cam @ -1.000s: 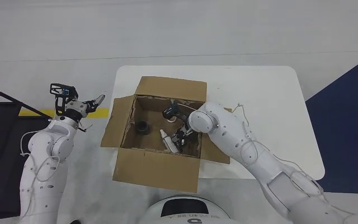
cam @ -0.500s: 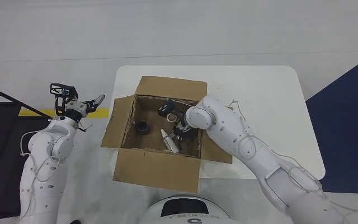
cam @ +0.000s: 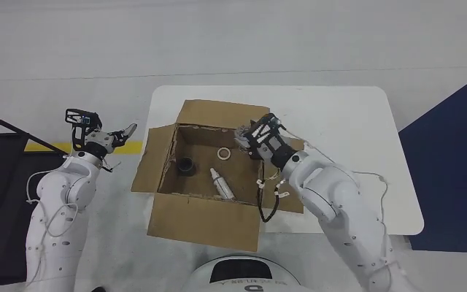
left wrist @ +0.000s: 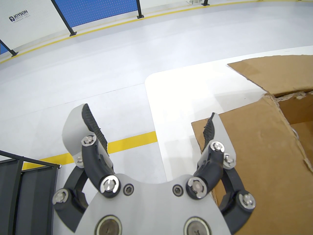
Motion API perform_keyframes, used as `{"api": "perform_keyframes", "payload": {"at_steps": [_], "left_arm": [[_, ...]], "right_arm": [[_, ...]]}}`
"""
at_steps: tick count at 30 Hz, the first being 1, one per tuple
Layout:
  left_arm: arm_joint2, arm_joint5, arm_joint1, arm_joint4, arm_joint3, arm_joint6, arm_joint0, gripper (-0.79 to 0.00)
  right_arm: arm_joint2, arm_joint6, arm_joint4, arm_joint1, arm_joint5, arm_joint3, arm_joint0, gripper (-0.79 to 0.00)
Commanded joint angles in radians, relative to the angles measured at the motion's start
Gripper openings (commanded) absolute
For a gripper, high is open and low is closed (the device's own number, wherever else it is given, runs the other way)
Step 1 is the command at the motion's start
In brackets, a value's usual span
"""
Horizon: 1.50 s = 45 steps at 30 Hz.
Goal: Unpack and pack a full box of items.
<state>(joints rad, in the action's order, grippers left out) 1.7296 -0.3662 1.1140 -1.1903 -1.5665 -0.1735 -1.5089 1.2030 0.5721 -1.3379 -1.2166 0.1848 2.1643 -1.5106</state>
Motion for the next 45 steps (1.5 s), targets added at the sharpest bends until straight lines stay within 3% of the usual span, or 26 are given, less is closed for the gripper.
{"api": "perform_keyframes", "payload": {"at_steps": [1, 6, 10, 20, 25, 29, 38, 45], "left_arm": [[0.000, 0.000, 0.000, 0.000, 0.000, 0.000, 0.000, 0.000], [0.000, 0.000, 0.000, 0.000, 0.000, 0.000, 0.000, 0.000], [0.000, 0.000, 0.000, 0.000, 0.000, 0.000, 0.000, 0.000], [0.000, 0.000, 0.000, 0.000, 0.000, 0.000, 0.000, 0.000], [0.000, 0.000, 0.000, 0.000, 0.000, 0.000, 0.000, 0.000], [0.000, 0.000, 0.000, 0.000, 0.000, 0.000, 0.000, 0.000], [0.000, 0.000, 0.000, 0.000, 0.000, 0.000, 0.000, 0.000], [0.000, 0.000, 0.000, 0.000, 0.000, 0.000, 0.000, 0.000]], "right_arm": [[0.083, -0.111, -0.021, 0.009, -0.008, 0.037, -0.115, -0.785], [0.285, -0.219, 0.048, 0.025, 0.001, 0.054, -0.279, -0.785], [0.379, -0.246, 0.118, 0.028, -0.003, 0.063, -0.365, -0.785], [0.386, -0.254, 0.110, 0.028, -0.016, 0.053, -0.362, -0.785], [0.421, -0.346, 0.019, 0.022, -0.176, -0.078, -0.352, -0.785], [0.418, -0.441, 0.014, 0.016, -0.236, -0.226, -0.338, -0.785], [0.420, -0.502, 0.023, 0.010, -0.265, -0.401, -0.256, -0.785], [0.384, -0.639, 0.011, -0.003, -0.334, -0.566, -0.170, -0.785]]}}
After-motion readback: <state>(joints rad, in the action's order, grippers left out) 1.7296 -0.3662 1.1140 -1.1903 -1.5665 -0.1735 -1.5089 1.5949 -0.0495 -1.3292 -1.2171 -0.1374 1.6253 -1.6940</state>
